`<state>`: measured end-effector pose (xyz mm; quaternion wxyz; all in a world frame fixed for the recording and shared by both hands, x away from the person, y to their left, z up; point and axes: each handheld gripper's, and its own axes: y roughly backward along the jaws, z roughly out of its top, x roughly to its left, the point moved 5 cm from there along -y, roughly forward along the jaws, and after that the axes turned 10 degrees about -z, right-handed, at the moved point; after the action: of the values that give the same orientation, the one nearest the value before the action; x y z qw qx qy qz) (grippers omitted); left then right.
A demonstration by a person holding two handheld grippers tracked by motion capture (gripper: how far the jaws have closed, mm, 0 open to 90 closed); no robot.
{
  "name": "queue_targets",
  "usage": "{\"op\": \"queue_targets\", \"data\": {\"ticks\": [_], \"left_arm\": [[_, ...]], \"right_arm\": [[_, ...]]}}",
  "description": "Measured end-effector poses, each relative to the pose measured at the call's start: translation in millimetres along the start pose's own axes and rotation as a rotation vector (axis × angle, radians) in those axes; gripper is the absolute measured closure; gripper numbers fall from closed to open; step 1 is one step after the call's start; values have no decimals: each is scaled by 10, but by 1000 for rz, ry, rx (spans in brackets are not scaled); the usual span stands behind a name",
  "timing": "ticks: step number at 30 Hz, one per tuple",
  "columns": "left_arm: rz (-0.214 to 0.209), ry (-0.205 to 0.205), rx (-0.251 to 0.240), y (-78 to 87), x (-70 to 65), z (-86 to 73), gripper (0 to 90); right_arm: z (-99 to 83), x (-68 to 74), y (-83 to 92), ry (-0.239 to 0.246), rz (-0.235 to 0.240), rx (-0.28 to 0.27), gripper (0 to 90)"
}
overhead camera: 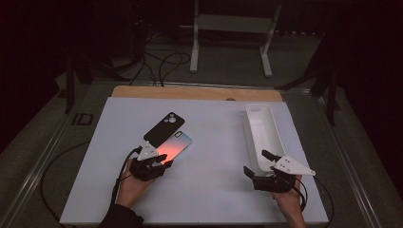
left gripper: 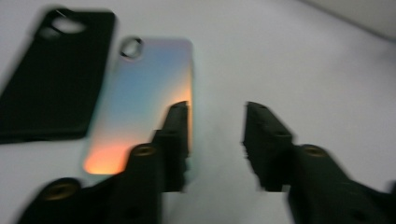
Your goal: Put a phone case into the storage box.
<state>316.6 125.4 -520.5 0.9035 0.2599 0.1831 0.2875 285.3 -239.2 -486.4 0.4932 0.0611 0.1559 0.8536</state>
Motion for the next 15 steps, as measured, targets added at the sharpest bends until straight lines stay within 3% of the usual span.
{"op": "queue_targets", "data": {"ticks": [4,5,6,8,10,11,14,15], "left_arm": [[61,-5,-65,233,31,29,360],[61,-5,-65,233,31,29,261],[89,-9,-67,291,46,16,261],[130,-9,-97,446,74,-42,148],[130,-9,-97,446,74,-42,142],[135,7,-133,559,95,-83,142],[136,13,-168,680,113,-124,61],[144,17,-196,797,131,-168,61]], "right_arm": [[6,0,-1,0,0,-1,88],[6,0,-1,0,0,-1,88],[8,-2,-4,1,1,-3,88],[17,-7,-11,4,4,-6,88],[22,-8,-12,4,3,-8,88],[22,-8,-12,4,3,-8,88],[39,-12,-15,4,6,-13,88],[43,-13,-15,7,7,-15,88]]}}
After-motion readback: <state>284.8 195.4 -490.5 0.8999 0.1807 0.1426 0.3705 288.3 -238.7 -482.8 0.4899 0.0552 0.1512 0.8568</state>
